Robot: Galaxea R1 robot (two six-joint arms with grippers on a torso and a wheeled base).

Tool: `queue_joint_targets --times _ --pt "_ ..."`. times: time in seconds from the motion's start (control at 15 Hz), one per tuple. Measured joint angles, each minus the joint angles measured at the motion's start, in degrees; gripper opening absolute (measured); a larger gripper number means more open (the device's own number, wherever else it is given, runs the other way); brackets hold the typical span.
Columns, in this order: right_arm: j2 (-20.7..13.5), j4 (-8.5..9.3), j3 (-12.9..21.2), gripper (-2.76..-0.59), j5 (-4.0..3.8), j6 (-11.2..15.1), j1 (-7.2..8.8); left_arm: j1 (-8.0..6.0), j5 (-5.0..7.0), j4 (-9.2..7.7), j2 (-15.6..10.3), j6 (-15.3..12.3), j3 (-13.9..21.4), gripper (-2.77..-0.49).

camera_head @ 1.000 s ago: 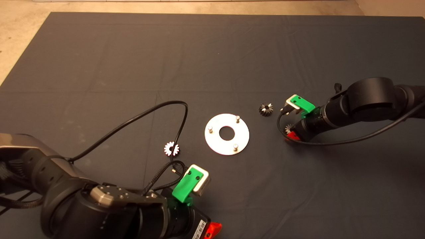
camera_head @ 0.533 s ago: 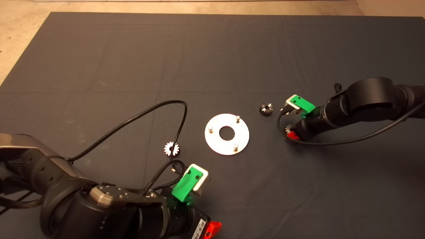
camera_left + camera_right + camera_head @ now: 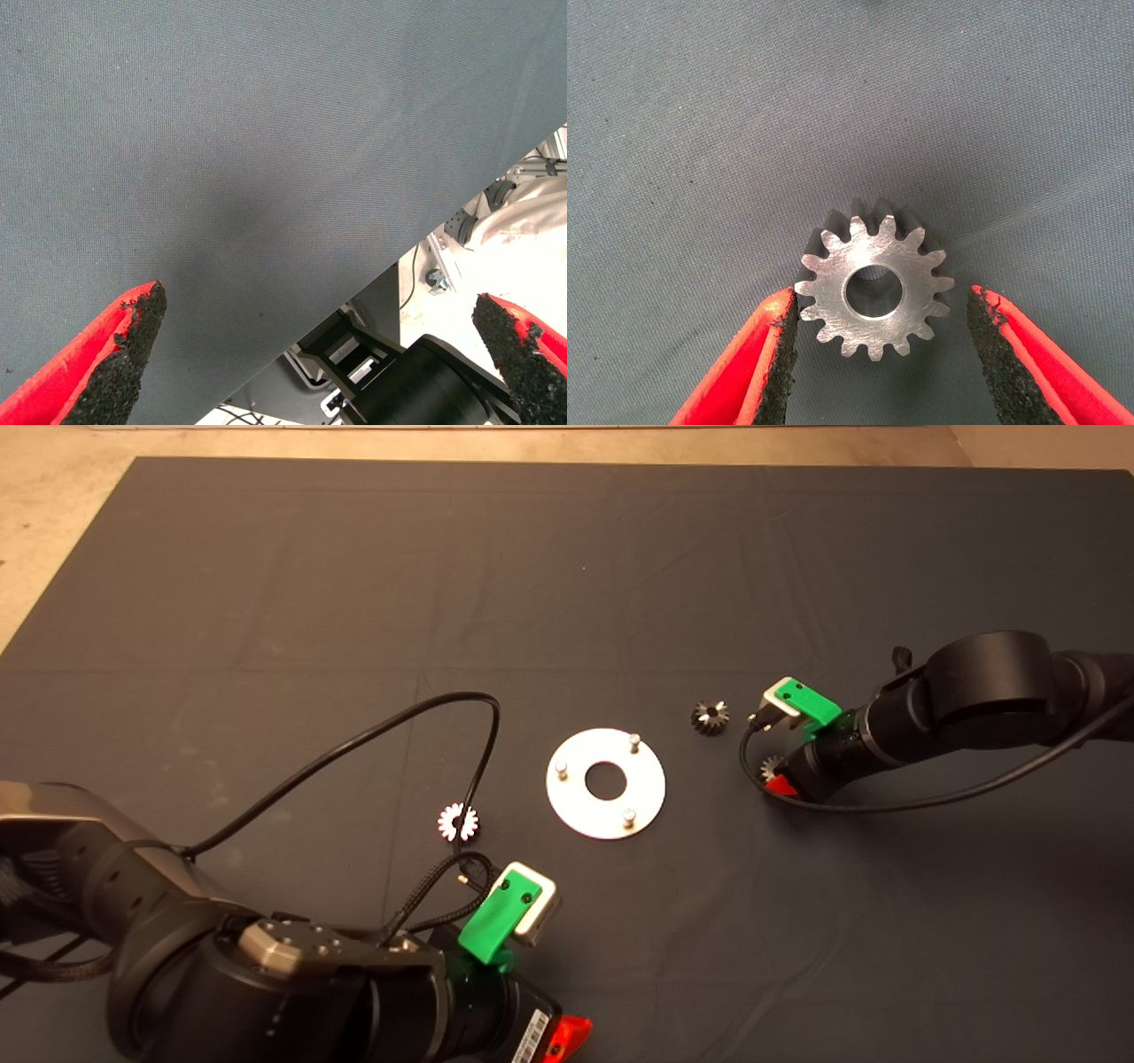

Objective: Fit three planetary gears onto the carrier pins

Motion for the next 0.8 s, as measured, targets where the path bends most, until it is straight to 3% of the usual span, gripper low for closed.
queue_joint_targets --times 0.53,0.6,0.8 --pt "0.02 0.00 -0.11 -2.11 0.05 0.00 -0.80 0.00 0.00 0.35 -0.01 0.00 0.00 -0.77" --pt "0.05 0.00 -0.20 -2.21 0.25 0.00 -0.80 0.00 0.00 0.36 -0.01 0.00 0.00 -0.77" --pt "0.16 0.21 -0.85 -2.24 0.88 -0.02 -0.80 0.00 0.00 0.38 -0.01 0.00 0.00 -0.77"
